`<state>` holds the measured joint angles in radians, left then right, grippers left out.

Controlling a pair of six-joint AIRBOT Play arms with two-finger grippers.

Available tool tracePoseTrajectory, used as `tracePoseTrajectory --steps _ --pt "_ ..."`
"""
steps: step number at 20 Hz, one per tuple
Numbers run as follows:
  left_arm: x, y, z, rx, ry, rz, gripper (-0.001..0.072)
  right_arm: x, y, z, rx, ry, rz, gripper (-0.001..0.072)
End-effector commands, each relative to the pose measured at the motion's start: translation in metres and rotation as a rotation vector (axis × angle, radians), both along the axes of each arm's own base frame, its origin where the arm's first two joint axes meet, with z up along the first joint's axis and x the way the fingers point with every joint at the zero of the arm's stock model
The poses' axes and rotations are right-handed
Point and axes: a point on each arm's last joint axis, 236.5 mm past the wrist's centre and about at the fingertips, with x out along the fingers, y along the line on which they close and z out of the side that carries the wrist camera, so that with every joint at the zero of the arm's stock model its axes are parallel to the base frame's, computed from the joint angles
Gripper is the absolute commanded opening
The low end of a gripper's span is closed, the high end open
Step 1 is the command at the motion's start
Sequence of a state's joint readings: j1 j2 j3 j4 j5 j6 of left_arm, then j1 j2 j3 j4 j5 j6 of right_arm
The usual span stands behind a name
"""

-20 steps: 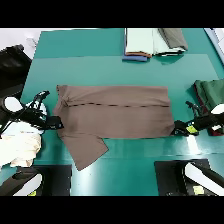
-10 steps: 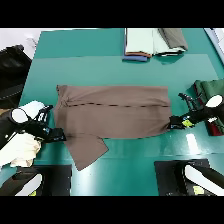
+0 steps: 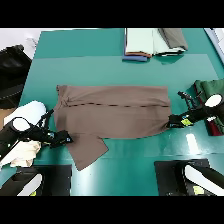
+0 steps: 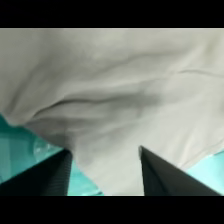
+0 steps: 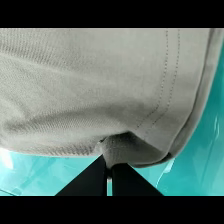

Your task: Fold the shirts.

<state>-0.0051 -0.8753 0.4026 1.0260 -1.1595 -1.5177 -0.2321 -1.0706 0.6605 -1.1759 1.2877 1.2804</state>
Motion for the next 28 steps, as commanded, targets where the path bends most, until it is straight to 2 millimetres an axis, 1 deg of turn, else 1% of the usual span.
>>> tracePoseTrajectory --steps 1,2,3,5,7,8,9,12,13,14,15,16,17,19,20,21,23,25,27,28 --pt "0.004 -0.002 -0.001 -0.012 -0.018 0.012 0.0262 0.000 0.001 0.001 0.005 -0.001 -0.002 0.0015" --pt "0.004 -0.004 0.000 -0.017 -0.030 -0.010 0.0057 0.000 0.002 0.001 0.006 0.001 0.000 0.0015" --pt "0.003 -0.006 0.002 -0.027 -0.035 -0.034 0.0021 -0.001 0.002 0.001 0.008 0.006 0.002 0.0015" --pt "0.003 -0.005 0.013 -0.022 -0.054 -0.061 0.0019 -0.004 0.002 0.007 0.006 -0.004 0.008 0.0015" --pt "0.002 0.004 0.029 0.024 -0.121 -0.077 0.0018 -0.005 0.001 0.019 -0.010 -0.048 0.015 0.0015" --pt "-0.004 0.010 0.036 0.052 -0.136 -0.074 0.0018 -0.007 0.000 0.028 -0.014 -0.070 0.015 0.0015" --pt "-0.014 0.013 0.044 0.064 -0.144 -0.089 0.0018 -0.010 0.000 0.036 -0.015 -0.086 0.015 0.0015" --pt "-0.050 0.010 0.065 0.051 -0.127 -0.119 0.0019 -0.029 -0.011 0.056 -0.048 -0.107 0.003 0.0015" --pt "-0.060 0.010 0.072 0.049 -0.126 -0.123 0.0019 -0.037 -0.013 0.062 -0.054 -0.110 -0.006 0.0015" --pt "-0.066 0.010 0.080 0.049 -0.135 -0.121 0.0018 -0.045 -0.018 0.067 -0.071 -0.107 -0.012 0.0014" --pt "-0.066 0.010 0.087 0.051 -0.156 -0.124 0.0019 -0.050 -0.024 0.070 -0.094 -0.111 -0.021 0.0014" --pt "-0.062 0.010 0.096 0.053 -0.181 -0.125 0.0019 -0.051 -0.030 0.073 -0.116 -0.129 -0.040 0.0014" --pt "-0.054 0.010 0.104 0.055 -0.213 -0.119 0.0018 -0.048 -0.033 0.075 -0.123 -0.148 -0.064 0.0014" --pt "-0.029 0.012 0.117 0.064 -0.275 -0.099 0.0019 -0.037 -0.033 0.076 -0.115 -0.172 -0.090 0.0014" --pt "-0.014 0.014 0.119 0.077 -0.293 -0.105 0.0019 -0.027 -0.030 0.078 -0.087 -0.178 -0.091 0.0013" --pt "0.002 0.017 0.119 0.095 -0.306 -0.112 0.0019 -0.018 -0.030 0.081 -0.087 -0.180 -0.078 0.0013" --pt "0.043 0.025 0.118 0.133 -0.345 -0.120 0.0019 0.012 -0.029 0.089 -0.095 -0.214 -0.036 0.0014" --pt "0.087 0.030 0.119 0.162 -0.385 -0.119 0.0020 0.047 -0.025 0.095 -0.099 -0.245 -0.009 0.0014" --pt "0.126 0.037 0.116 0.194 -0.397 -0.125 0.0020 0.081 -0.019 0.095 -0.094 -0.246 0.024 0.0014" --pt "0.144 0.040 0.114 0.211 -0.403 -0.121 0.0020 0.095 -0.017 0.094 -0.091 -0.240 0.036 0.0013"
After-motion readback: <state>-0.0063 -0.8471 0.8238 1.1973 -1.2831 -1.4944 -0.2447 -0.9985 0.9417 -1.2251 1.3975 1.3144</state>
